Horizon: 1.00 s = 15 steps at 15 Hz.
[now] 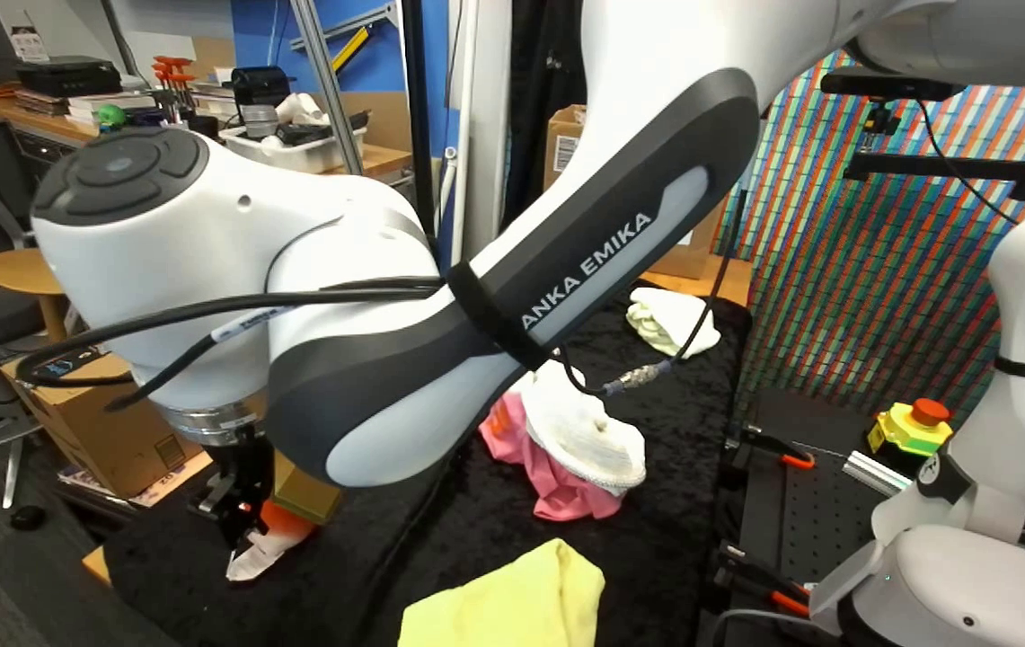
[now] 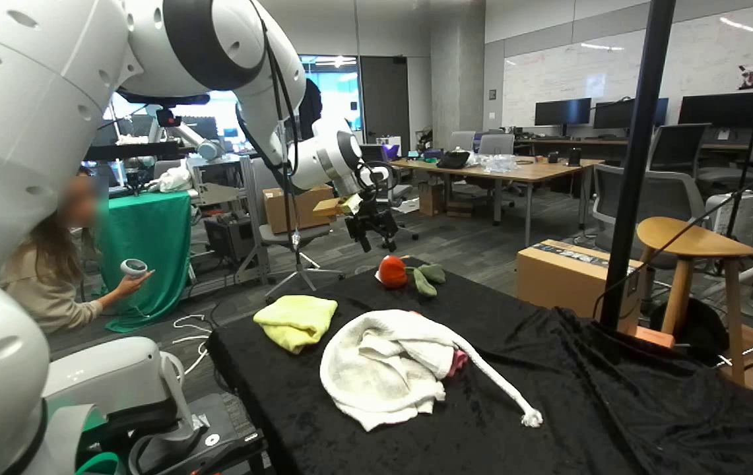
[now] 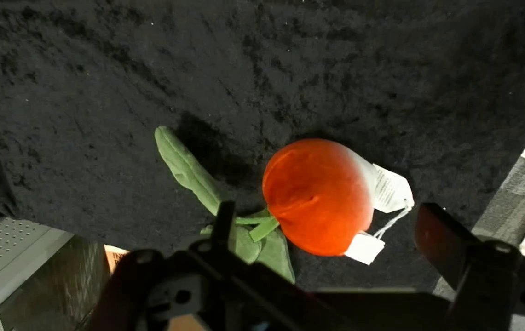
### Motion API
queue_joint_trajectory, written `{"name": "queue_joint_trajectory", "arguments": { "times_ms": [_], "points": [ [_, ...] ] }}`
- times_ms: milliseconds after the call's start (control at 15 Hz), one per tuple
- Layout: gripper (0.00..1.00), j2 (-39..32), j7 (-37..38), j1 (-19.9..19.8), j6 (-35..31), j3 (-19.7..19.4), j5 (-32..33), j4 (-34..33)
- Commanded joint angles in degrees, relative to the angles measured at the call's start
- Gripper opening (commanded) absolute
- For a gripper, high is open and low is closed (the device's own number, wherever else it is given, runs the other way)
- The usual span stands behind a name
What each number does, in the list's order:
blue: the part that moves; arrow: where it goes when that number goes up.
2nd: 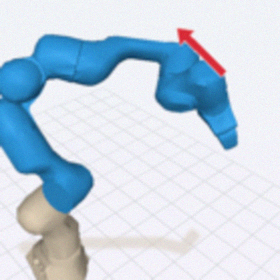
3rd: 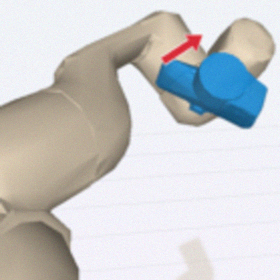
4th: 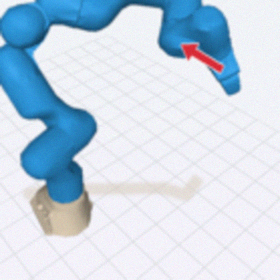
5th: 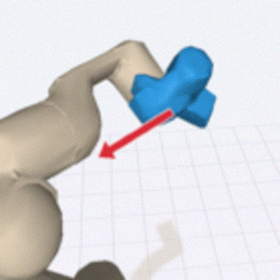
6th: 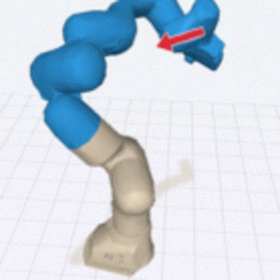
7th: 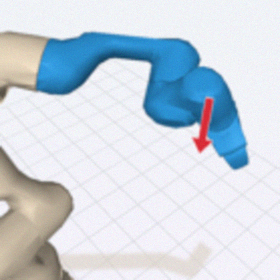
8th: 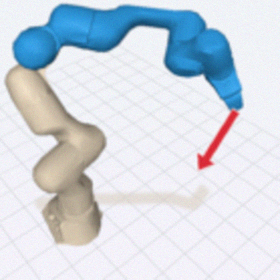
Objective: Put all the objects together at the center of the table
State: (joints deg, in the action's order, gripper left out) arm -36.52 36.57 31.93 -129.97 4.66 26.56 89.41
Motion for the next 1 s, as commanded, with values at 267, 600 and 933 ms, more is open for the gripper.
{"name": "queue_joint_trajectory", "arguments": {
  "times_ms": [267,600,933],
  "points": [
    [1.00,-1.56,-4.08,0.33,-3.79,0.51,-1.46,-0.58],
    [1.00,-3.45,-6.44,0.71,-4.12,0.17,-1.87,-2.50],
    [1.00,-6.71,-9.99,2.14,-2.14,-1.22,-0.44,-6.56]
  ]
}}
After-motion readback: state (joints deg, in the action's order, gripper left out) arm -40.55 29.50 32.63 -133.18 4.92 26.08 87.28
